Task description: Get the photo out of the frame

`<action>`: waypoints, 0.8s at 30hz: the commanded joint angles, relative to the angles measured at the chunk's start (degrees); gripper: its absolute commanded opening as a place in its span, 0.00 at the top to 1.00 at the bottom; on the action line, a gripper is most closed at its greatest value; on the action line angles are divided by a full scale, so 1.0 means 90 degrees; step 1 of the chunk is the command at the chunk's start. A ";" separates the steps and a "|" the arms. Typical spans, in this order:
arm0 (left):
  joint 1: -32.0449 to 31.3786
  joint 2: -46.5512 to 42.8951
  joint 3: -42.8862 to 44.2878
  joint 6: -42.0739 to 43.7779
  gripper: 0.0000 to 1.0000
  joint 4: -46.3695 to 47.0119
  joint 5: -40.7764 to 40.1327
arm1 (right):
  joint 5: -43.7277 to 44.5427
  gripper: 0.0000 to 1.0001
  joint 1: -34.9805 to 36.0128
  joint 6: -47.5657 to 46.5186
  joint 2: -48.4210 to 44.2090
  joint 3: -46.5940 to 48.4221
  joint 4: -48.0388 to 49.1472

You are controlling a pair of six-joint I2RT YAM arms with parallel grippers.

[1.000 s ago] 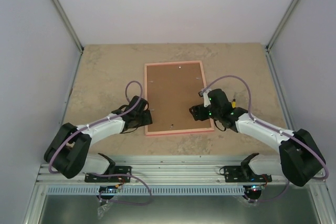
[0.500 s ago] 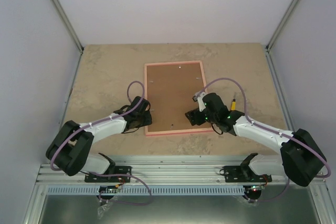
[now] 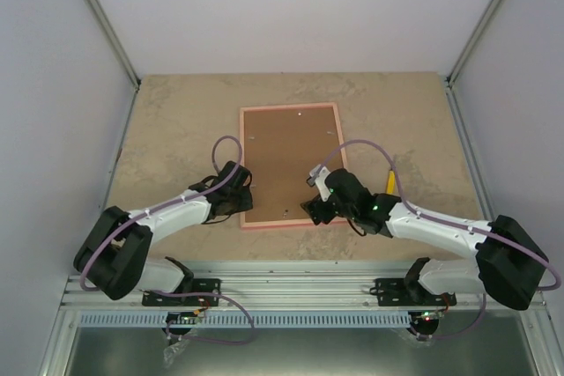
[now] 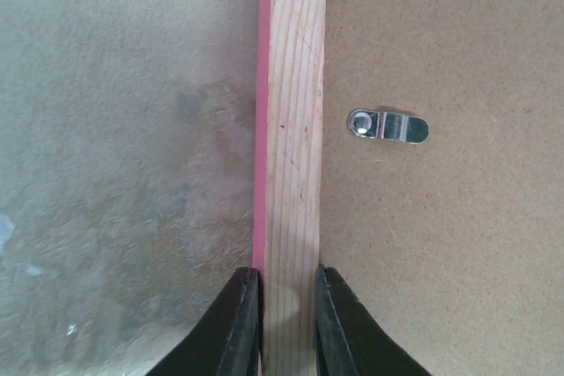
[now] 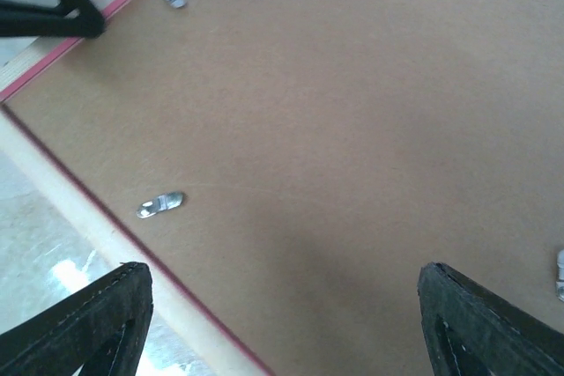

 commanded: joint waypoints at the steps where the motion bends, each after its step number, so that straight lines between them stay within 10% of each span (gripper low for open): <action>1: -0.0021 -0.0351 0.0403 0.0045 0.96 -0.0247 -0.0360 | 0.0554 0.17 0.0542 -0.0388 -0.0145 0.0190 -0.0106; 24: -0.0024 -0.0938 0.0839 0.0121 0.97 -0.0777 -0.0370 | 0.4604 0.12 0.3288 -0.1550 0.1628 0.0468 0.0460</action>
